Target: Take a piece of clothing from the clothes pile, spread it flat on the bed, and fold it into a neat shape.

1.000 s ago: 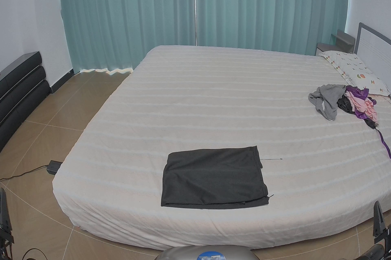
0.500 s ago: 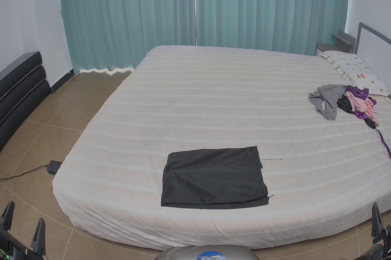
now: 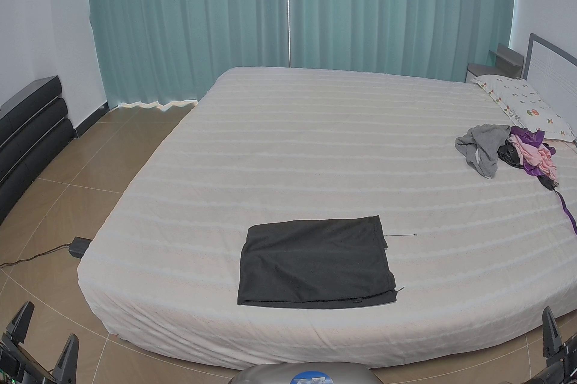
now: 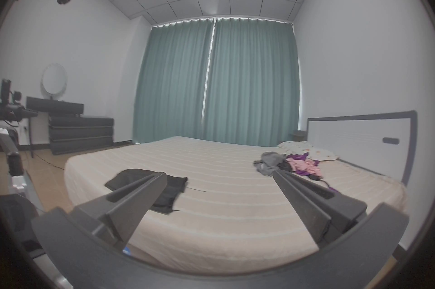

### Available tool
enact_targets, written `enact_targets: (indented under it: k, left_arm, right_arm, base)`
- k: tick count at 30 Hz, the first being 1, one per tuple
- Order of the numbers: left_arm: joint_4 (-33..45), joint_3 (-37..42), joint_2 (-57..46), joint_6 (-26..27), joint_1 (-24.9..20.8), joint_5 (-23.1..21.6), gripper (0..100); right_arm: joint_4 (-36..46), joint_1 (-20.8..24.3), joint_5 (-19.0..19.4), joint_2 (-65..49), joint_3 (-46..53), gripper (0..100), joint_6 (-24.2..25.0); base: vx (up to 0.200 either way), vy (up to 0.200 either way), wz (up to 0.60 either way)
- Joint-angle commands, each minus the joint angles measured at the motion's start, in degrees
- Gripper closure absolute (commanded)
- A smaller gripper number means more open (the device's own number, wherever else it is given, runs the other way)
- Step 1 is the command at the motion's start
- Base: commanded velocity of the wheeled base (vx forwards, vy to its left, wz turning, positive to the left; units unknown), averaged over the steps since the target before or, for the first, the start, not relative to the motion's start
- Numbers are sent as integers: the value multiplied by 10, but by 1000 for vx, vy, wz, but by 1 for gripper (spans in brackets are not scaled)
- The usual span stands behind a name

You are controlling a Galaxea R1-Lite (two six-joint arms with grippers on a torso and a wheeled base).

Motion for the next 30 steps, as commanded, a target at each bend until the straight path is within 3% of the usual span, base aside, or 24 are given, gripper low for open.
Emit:
enact_targets:
  k: [1,3,7,10,13,15,19,25,30]
  left_arm:
    - [0,10,-3,-5,0,3,0]
    - [-2,10,-2,-17,0,9,0]
    - [-5,10,-3,-58,0,13,0]
    - [-6,10,-3,-70,0,24,0]
    - [-5,9,-3,-68,0,35,0]
    - [-5,10,-2,-52,0,38,0]
    - [1,10,-2,-1,0,31,0]
    - [1,10,-2,9,-1,-5,0]
    - [1,10,-3,-5,0,9,0]
  right_arm:
    - [0,0,59,-7,9,0,38]
    - [-1,0,55,-7,9,0,42]
    - [-2,0,9,-7,9,0,44]
    - [-2,0,6,-7,9,0,50]
    - [2,0,-2,-7,9,0,45]
    - [61,-1,-10,-6,4,0,50]
    - [43,0,-9,-7,10,0,57]
    - [39,0,-9,-7,10,0,65]
    - [39,0,-5,-7,10,0,65]
  base:
    - [0,0,0]
    - [0,0,0]
    - [0,0,0]
    - [0,0,0]
    - [0,0,0]
    - [0,0,0]
    - [0,0,0]
    - [0,0,0]
    - [0,0,0]
